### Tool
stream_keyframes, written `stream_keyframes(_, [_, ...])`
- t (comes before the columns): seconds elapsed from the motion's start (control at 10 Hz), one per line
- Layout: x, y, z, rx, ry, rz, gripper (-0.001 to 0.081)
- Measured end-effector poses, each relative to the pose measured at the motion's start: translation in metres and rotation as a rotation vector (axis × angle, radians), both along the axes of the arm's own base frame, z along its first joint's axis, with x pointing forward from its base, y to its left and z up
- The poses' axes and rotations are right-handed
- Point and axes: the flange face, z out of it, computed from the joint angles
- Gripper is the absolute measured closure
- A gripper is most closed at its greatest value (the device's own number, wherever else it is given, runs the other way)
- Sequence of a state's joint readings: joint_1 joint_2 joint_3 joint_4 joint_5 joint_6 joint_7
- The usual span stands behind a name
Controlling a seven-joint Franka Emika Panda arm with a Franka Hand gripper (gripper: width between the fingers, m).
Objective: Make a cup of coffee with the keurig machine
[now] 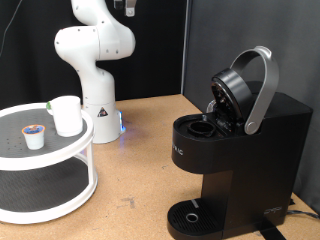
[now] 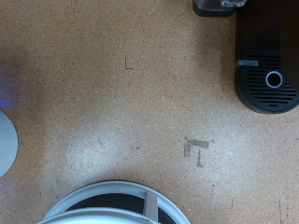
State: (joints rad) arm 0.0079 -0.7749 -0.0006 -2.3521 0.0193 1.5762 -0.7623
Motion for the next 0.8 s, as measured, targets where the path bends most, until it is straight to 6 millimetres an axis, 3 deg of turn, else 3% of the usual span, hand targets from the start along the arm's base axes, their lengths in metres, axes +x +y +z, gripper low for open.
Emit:
stream_keyframes(0.3, [0.000, -0.007, 0.001, 0.012, -0.023, -0.013, 0.0001])
stream_keyframes(0.8, [-0.023, -0.082, 0.002, 0.017, -0.045, 0.015, 0.0001])
